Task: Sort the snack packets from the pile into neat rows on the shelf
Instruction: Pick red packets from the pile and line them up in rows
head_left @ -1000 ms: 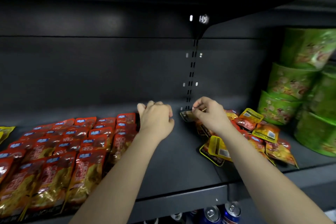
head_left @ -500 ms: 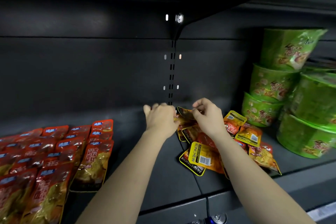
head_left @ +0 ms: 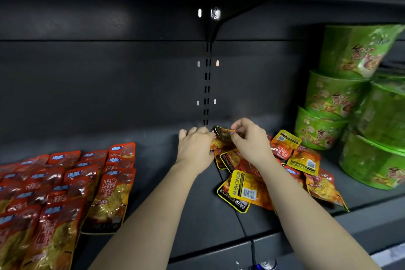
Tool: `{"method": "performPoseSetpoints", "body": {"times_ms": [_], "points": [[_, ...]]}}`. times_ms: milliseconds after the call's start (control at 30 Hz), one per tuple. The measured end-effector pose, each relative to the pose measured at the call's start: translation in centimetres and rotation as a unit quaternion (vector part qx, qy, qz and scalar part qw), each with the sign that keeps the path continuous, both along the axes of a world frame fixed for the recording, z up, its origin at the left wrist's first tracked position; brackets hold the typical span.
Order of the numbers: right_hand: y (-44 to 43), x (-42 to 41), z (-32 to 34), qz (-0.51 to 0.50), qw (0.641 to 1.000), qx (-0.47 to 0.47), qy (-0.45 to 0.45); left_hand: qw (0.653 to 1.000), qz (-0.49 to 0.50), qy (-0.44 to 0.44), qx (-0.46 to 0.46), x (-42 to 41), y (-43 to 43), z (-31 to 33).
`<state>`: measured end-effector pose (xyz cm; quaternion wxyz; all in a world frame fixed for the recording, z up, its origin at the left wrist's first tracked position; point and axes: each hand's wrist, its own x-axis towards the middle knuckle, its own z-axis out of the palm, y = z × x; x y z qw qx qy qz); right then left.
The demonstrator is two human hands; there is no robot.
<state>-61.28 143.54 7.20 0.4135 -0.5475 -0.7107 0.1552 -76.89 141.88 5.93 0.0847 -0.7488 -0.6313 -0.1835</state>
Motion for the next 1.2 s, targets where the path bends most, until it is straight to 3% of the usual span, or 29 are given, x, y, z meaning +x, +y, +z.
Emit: {"method": "performPoseSetpoints", "body": {"times_ms": [300,567,733,900,1033,1200], "points": [[-0.1,0.0,-0.1,0.000,1.000,-0.012,0.005,0.997,0.020,-0.064,0.030,-0.9,0.1,0.2],[-0.2,0.0,-0.3,0.008,0.999,0.003,0.043,0.962,0.022,-0.130,0.241,-1.3,-2.1,3.8],[-1.4,-0.4,0.6,0.085,0.970,-0.063,0.220,0.946,-0.038,-0.136,0.293,-0.8,-2.3,2.9],[-1.7,-0.3,0.7,0.145,0.953,-0.104,0.244,0.925,-0.104,-0.148,0.335,0.1,-2.6,2.6],[-2.2,-0.2,1.1,0.123,0.957,-0.060,0.258,0.915,-0.152,-0.162,0.336,0.9,-3.1,3.0],[-1.4,0.5,0.8,0.035,0.956,0.045,0.289,0.950,-0.094,-0.200,0.221,1.3,-3.1,2.7]]}}
